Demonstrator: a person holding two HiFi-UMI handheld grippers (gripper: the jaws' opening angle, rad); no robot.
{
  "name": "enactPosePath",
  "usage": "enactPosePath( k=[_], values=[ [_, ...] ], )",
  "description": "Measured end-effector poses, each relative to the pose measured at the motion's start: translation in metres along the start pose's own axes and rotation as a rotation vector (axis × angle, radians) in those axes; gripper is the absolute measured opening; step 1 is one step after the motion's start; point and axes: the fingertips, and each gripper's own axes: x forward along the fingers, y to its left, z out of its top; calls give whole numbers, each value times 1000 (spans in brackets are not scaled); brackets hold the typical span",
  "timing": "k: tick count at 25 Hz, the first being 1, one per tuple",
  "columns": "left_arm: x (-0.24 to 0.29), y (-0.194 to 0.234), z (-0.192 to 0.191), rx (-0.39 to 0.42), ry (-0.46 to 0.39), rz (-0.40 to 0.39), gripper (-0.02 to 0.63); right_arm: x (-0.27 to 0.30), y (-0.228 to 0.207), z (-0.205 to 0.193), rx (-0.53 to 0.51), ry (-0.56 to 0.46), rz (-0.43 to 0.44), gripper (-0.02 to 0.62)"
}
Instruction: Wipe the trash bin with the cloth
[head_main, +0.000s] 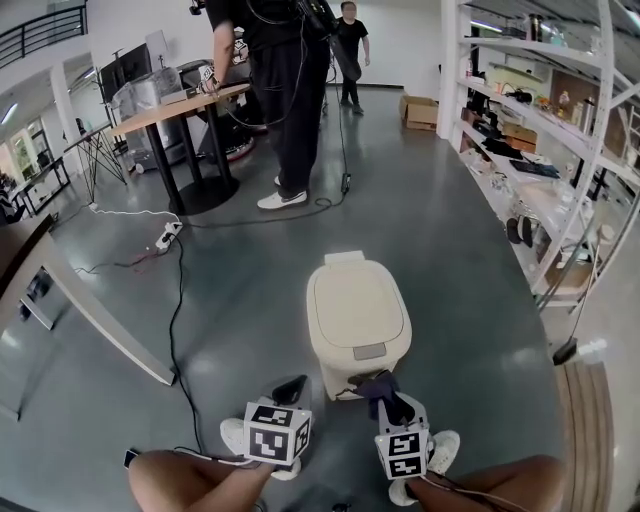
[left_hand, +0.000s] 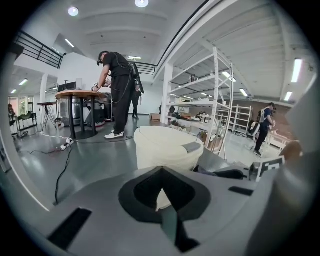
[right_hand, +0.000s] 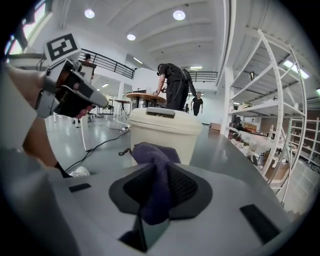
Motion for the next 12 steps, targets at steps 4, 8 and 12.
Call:
enactPosePath(
  k=[4,8,12],
  values=[
    [3,-3,-2,-4,-1,-13,-3,11,27,-8,-63,37,54,80],
    [6,2,1,-17,-19,-11,-3,25,46,-11,-86,51,85,80],
    [5,12,1,-23,-17,-4,-3,38,64,-11,-107,67,112,80]
  ],
)
